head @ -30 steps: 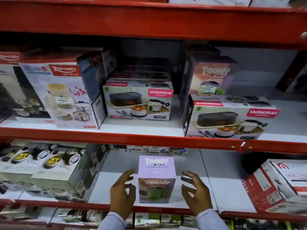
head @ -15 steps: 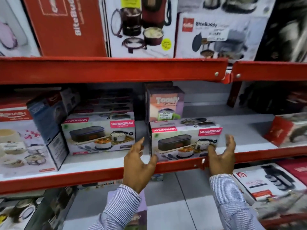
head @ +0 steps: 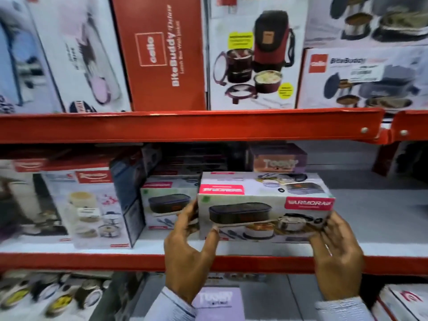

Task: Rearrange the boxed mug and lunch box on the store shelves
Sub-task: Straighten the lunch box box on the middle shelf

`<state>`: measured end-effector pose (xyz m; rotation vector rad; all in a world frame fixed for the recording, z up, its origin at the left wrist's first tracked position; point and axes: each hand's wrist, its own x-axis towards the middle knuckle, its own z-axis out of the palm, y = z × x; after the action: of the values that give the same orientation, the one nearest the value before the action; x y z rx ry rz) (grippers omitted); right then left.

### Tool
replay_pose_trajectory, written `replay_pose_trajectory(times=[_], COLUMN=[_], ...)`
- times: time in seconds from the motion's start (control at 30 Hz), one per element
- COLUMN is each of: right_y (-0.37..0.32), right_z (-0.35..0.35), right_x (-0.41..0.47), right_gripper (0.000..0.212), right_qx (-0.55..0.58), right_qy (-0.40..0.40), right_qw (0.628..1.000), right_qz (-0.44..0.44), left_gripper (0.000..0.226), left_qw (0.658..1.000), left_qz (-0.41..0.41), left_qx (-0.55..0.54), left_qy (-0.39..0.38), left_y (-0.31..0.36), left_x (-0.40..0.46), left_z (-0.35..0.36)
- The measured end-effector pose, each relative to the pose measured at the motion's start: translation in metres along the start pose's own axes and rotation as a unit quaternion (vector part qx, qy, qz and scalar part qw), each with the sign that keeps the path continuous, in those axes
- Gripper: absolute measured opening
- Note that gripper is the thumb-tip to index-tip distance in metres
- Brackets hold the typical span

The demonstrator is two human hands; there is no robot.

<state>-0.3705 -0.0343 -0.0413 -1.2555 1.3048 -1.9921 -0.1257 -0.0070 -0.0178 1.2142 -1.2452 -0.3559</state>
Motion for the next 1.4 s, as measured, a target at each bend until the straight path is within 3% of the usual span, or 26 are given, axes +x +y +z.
replay_pose_trajectory(times=[0.2,0.53,1.23,1.4], right_y=[0.003,0.015,0.023,0.040], right_z=[0.075,0.111,0.100,0.067], right_x=[-0.045,-0.077,-0.074,-0.083], right_gripper=[0.060,0.072,0.067,0.050], right_qx=[0.000,-0.027,-0.051,-0.053], right_qy=[-0.095,-0.156,-0.187,-0.134], right_qw=[0.995,0.985,0.981,0.989], right_qz=[0.030,0.066,0.015,-0.029], left_gripper=[0.060,0.061,0.069,0.059], left_qw=[0.996,0.992,0.995,0.989], left_qz=[-0.050,-0.109,-0.075,-0.014], left_qx=[0.019,0.023,0.048,0.091], left_qy=[0.072,0.060,0.048,0.116], left_y=[-0.046,-0.102,-0.103,-0.109], left_x=[0.021,0.022,0.015,-0.016], left_z=[-0.076,-0.106,-0.108,-0.112])
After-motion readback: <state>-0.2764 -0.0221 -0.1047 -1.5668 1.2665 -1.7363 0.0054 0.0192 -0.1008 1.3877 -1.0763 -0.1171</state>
